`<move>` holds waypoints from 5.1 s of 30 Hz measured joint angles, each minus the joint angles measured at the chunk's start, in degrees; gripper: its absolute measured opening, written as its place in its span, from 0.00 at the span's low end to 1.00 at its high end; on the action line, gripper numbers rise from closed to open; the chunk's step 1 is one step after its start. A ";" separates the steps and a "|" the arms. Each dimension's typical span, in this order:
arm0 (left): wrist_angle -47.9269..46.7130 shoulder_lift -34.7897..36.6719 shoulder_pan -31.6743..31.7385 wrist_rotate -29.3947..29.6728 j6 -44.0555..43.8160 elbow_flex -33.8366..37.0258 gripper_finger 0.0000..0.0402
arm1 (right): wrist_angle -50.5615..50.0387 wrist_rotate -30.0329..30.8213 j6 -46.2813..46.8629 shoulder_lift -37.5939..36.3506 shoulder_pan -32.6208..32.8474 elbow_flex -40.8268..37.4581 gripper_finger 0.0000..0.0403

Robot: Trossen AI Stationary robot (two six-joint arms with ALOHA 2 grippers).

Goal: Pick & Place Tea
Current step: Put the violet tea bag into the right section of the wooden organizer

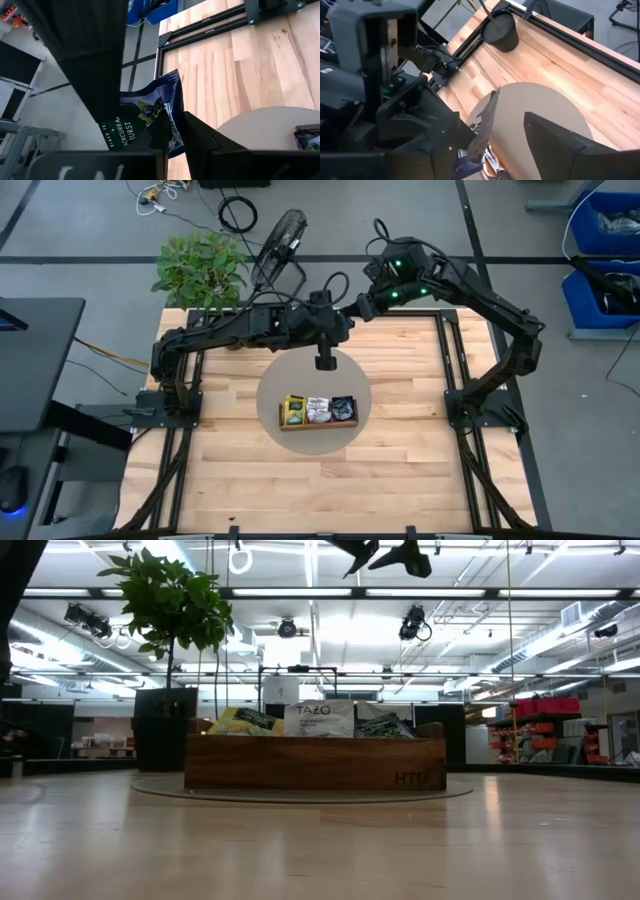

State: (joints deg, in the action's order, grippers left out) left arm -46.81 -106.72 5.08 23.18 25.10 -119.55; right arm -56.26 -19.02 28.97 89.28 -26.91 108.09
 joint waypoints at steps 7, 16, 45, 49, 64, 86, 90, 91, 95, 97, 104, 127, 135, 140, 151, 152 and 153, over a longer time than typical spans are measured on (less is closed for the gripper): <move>0.46 0.02 -0.02 -0.04 0.00 0.00 0.11 | 1.10 0.57 -0.28 1.17 1.55 0.00 0.48; 0.37 0.02 0.00 -0.02 -0.46 0.00 0.11 | 1.39 1.01 -0.83 1.48 1.68 0.00 0.22; -4.21 0.11 -1.28 -0.87 -18.81 -0.02 0.38 | -0.13 6.64 -8.69 0.53 -0.68 0.04 0.00; -6.40 0.39 -1.87 -0.61 -21.91 0.00 0.45 | -1.10 6.82 -9.59 -0.94 -1.64 0.04 0.00; -2.75 5.70 2.29 0.11 -25.21 -0.02 0.52 | -7.51 12.81 -18.04 -9.70 -0.91 0.04 0.00; 53.96 27.90 0.12 -7.57 -37.29 48.94 0.52 | 13.99 -2.65 -20.04 -21.69 0.39 -22.53 0.00; 71.89 31.99 2.24 -16.35 -43.13 58.45 0.52 | 31.01 -8.95 -13.78 -22.89 1.55 -28.51 0.00; 74.93 32.59 2.68 -17.85 -44.38 60.10 0.52 | 34.55 -9.65 -12.78 -22.88 2.20 -29.41 0.00; 79.43 32.71 3.52 -19.73 -47.44 62.73 0.52 | 41.19 -10.42 -10.90 -21.40 4.59 -30.23 0.00; 79.96 32.48 3.51 -20.34 -48.08 62.90 0.52 | 42.15 -10.37 -10.83 -20.34 5.43 -30.25 0.00; 83.26 32.48 3.50 -23.81 -46.93 62.86 0.52 | 47.22 -9.95 -9.66 -16.63 8.16 -30.25 0.00; 79.64 32.46 3.50 -26.00 -47.02 62.86 0.40 | 52.73 -3.72 -9.94 -13.78 13.33 -30.25 0.00; 79.62 32.46 3.50 -25.99 -47.02 62.86 0.15 | 52.57 -3.89 -9.25 -13.33 13.33 -30.25 0.00; 78.92 32.44 3.45 -26.01 -46.64 62.82 0.02 | 52.23 -3.85 -8.51 -13.21 13.33 -30.25 0.03; 72.04 32.41 3.30 -25.94 -45.41 62.79 0.01 | 42.95 -5.03 -10.83 -17.53 10.43 -29.58 0.37; 71.06 32.41 3.30 -25.94 -45.28 62.79 0.01 | 40.49 -5.12 -12.03 -17.58 10.33 -28.39 0.39; 70.13 32.41 3.30 -25.94 -45.14 62.80 0.01 | 37.42 -5.15 -13.50 -17.49 10.31 -26.98 0.42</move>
State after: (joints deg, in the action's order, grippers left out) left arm 23.32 -74.30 8.38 -2.76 -20.04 -56.75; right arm -18.84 -24.17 15.47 71.80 -16.60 81.12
